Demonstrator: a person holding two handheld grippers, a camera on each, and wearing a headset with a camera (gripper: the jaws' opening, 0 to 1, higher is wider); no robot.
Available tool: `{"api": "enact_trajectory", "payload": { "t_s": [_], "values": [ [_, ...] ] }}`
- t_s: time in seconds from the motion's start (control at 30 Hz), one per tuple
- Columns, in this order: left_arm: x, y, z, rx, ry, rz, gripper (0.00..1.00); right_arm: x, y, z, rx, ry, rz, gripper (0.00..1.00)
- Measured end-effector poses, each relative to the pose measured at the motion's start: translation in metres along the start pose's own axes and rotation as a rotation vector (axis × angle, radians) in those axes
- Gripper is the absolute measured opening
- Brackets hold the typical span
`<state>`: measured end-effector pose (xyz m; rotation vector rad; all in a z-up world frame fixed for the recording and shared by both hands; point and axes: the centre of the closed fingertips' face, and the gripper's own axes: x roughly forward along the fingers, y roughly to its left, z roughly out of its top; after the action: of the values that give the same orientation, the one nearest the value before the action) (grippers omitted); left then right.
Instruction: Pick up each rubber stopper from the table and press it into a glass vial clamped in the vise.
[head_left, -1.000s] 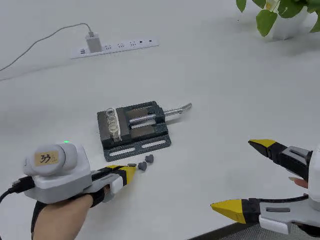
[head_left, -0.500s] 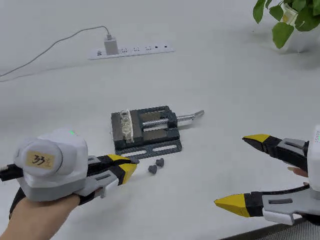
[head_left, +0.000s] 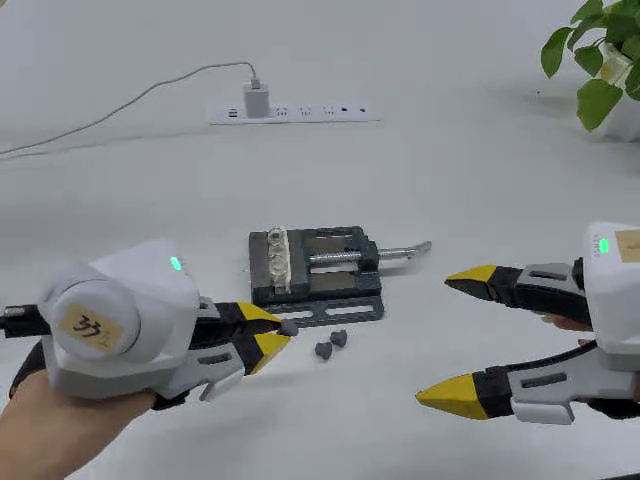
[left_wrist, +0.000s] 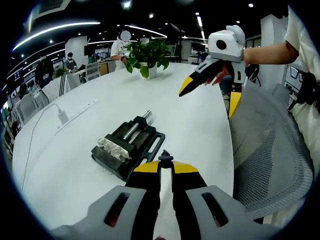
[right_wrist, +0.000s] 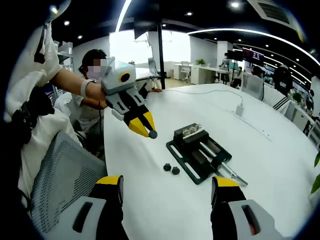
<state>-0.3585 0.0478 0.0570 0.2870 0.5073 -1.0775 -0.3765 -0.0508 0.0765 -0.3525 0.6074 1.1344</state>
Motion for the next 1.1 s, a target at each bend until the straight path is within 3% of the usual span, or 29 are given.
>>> {"api": "enact_trajectory", "payload": {
  "t_s": [0.23, 0.6, 0.97, 1.1],
  "values": [
    [-0.002, -0.01, 0.004, 0.067, -0.007, -0.046, 0.04, 0.017, 0.009, 0.011, -0.069, 0.037, 0.08, 0.63],
    [-0.003, -0.023, 0.003, 0.125, -0.004, -0.111, 0.04, 0.037, 0.023, 0.023, -0.176, 0.089, 0.199, 0.45],
    [0.001, -0.034, 0.008, 0.154, -0.016, -0.16, 0.04, 0.052, 0.037, 0.027, -0.212, 0.1, 0.284, 0.23],
    [0.002, -0.037, 0.01, 0.157, -0.021, -0.172, 0.04, 0.056, 0.041, 0.027, -0.211, 0.106, 0.301, 0.21]
  ]
}}
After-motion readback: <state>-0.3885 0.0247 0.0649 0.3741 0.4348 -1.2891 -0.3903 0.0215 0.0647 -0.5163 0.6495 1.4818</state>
